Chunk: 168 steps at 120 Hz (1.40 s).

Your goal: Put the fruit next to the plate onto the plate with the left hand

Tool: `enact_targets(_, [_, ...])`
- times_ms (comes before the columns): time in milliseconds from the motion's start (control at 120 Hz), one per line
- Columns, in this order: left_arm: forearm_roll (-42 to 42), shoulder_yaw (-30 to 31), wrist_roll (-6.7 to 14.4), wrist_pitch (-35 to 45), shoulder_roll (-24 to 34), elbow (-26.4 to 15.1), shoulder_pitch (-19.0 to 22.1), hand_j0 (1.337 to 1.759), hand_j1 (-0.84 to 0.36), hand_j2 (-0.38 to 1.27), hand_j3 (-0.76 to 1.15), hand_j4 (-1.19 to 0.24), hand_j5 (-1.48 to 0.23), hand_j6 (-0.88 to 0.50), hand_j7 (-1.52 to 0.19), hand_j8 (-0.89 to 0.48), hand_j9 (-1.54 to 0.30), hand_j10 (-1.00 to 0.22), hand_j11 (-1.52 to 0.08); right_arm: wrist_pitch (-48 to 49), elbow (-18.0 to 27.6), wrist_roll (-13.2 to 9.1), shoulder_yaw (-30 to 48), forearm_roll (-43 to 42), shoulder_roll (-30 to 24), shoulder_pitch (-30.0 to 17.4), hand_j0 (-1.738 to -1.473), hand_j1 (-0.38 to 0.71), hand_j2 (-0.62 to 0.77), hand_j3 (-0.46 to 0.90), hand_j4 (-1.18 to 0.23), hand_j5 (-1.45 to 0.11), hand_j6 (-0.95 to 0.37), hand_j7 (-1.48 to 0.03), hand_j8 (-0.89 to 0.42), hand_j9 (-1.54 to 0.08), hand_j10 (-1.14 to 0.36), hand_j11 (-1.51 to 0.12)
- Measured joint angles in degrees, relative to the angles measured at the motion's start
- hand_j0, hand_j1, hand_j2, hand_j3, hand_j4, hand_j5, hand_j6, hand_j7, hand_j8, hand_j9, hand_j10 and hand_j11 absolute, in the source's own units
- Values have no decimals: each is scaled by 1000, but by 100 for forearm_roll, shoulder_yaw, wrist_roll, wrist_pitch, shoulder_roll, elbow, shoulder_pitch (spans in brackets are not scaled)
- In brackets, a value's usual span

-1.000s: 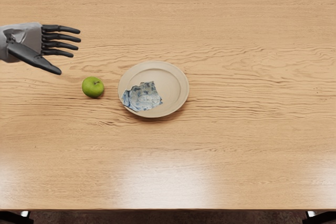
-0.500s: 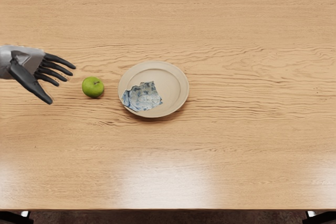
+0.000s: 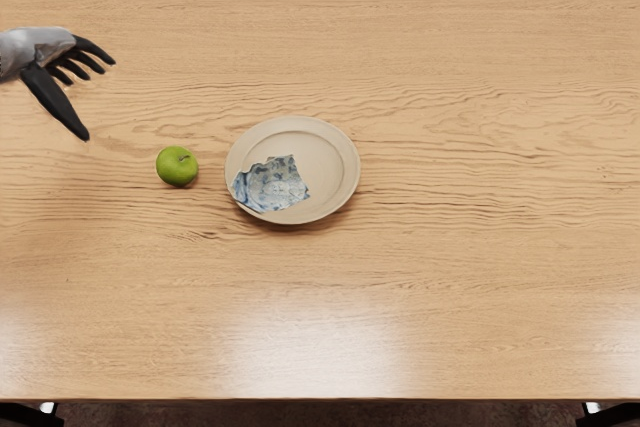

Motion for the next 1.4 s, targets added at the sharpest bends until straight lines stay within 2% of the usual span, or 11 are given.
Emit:
enact_targets(158, [222, 575, 11, 80, -641, 5, -163, 1658, 55, 52, 0, -252, -322, -253, -321, -252, -321, -251, -321, 0, 0, 1, 0, 0, 0, 0, -1658, -323, -4, 0, -23, -29, -23, -29, -23, -29, -22, -29])
enact_targets(408, [275, 782, 14, 111, -1109, 41, -158, 1658, 55, 52, 0, -251, -321, -252, -321, -252, -321, -251, -321, 0, 0, 2, 0, -3, 0, 11, -1658, -323, -4, 0, -23, -29, -23, -29, -23, -29, -22, -29])
enact_targets(508, [278, 1002, 14, 215, -1417, 150, -346, 1658, 55, 52, 0, -251, -321, -252, -321, -252, -321, -250, -321, 0, 0, 2, 0, -4, 0, 21, -1658, -323, -4, 0, -23, -29, -23, -29, -23, -29, -22, -29])
enact_targets(625, [280, 1280, 14, 363, -1473, 266, -460, 1658, 55, 52, 0, -251, -321, -252, -321, -252, -321, -250, -321, 0, 0, 1, -1, -4, 0, 27, -1658, -323, -4, 0, -23, -29, -23, -29, -23, -29, -22, -29])
enact_targets(683, [273, 1531, 14, 398, -1501, 332, -725, 1658, 55, 52, 0, -251, -321, -252, -321, -252, -321, -251, -321, 0, 0, 1, -1, -5, 0, 30, -1658, -323, -4, 0, -23, -29, -23, -29, -23, -29, -23, -29])
enact_targets(775, [234, 2216, 14, 493, -1855, 391, -1176, 1658, 55, 52, 0, -250, -321, -251, -321, -251, -321, -250, -321, 0, 0, 2, 0, -4, 0, 33, -1658, -323, -4, 0, -23, -29, -23, -29, -23, -29, -23, -29])
enact_targets(983, [196, 3114, 14, 631, -2114, 438, -1317, 1658, 55, 51, 0, -250, -321, -251, -321, -251, -321, -249, -321, 0, 0, 3, -1, -5, 0, 35, -1658, -323, -4, 0, -23, -29, -23, -29, -23, -29, -22, -29])
enact_targets(1400, [191, 3411, 14, 845, -2216, 497, -1305, 1658, 56, 51, 0, -249, -320, -250, -320, -249, -320, -248, -320, 0, 0, 2, 0, -4, 0, 35, -1658, -323, -4, 0, -23, -29, -23, -29, -23, -29, -23, -29])
